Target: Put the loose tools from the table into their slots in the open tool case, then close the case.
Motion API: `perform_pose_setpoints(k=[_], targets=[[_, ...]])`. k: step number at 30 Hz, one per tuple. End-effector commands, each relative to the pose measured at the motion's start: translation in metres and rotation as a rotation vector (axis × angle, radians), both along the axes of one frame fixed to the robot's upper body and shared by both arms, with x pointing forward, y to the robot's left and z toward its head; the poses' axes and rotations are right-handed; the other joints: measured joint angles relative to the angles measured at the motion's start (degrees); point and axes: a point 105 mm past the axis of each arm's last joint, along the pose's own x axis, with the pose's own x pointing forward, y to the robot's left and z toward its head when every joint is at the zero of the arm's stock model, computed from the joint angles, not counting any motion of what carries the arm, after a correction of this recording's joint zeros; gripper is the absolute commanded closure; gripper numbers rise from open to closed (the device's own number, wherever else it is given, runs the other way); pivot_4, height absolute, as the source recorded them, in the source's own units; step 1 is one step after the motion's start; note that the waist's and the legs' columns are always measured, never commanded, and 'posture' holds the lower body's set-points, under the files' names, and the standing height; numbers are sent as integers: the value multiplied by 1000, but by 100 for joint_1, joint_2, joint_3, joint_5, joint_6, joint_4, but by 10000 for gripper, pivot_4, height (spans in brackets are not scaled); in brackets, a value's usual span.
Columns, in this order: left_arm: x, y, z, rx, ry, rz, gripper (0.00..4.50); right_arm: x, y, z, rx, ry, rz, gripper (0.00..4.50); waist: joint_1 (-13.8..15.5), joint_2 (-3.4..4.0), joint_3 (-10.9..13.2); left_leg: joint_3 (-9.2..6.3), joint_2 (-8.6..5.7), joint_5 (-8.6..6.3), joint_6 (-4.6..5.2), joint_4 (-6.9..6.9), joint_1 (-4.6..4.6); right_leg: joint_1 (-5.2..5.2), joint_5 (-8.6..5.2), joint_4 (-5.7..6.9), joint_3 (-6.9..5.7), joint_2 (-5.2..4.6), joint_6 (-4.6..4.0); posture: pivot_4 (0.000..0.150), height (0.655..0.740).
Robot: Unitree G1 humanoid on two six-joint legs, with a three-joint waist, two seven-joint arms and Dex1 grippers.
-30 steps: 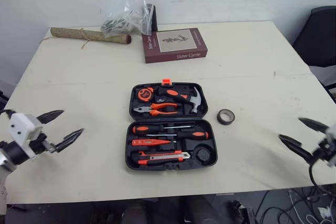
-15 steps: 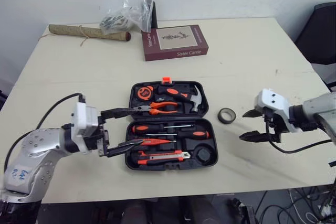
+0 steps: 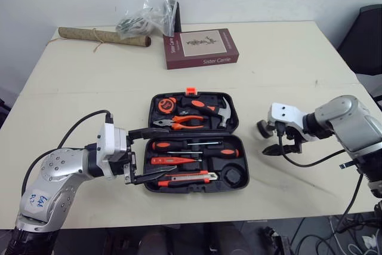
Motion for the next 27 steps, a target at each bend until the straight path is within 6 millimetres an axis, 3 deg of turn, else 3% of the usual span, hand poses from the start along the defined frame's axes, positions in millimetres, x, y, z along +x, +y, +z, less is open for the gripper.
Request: perform_pose_setpoints(k=[1, 5, 12, 15, 18, 21, 27], targets=[[-5, -5, 6, 3, -48, -16, 0, 4, 4, 1, -35, -28, 45, 24114, -1, 0, 0, 0, 1, 0, 0, -2, 0, 0, 0, -1, -1, 1, 0, 1500, 7400], [-4, -5, 6, 5, -55, -12, 0, 5, 11, 1, -44, -40, 92, 44842, -10, 0, 0, 0, 3, 0, 0, -2, 1, 0, 0, -1, 0, 2, 0, 1500, 7400], [-3, -3, 4, 3, -55, -5, 0, -14, 29, 31, -9, -18, 241, 44842, -11, 2, 1, 0, 3, 0, 0, -2, 0, -2, 0, 0, -1, 3, 0, 1500, 7400], [0, 0, 3, 8, -58, 4, 0, -39, 58, 54, 79, 31, 406, 44842, -11, 3, 2, 0, 4, 0, 0, -2, 0, -2, 0, 1, 0, 2, 0, 1500, 7400], [3, 2, 3, 11, -64, 10, 0, -62, 80, 62, 122, 86, 507, 44842, -10, 4, 2, -4, 5, 0, 0, -2, 0, -3, 0, 5, -2, 1, 0, 1500, 7400], [3, 1, 1, 19, -68, 8, 0, -83, 100, 53, 146, 166, 592, 44842, -5, -1, -1, -9, 6, -1, 0, -1, -3, -1, 0, 1, -6, -1, 0, 1500, 7400], [-3, -1, -3, 27, -46, -9, 0, -98, 106, 22, 100, 244, 620, 44842, 9, -3, -1, -13, 2, -5, 7, 9, -12, -1, 0, 0, -12, -8, 0, 1500, 7400]])
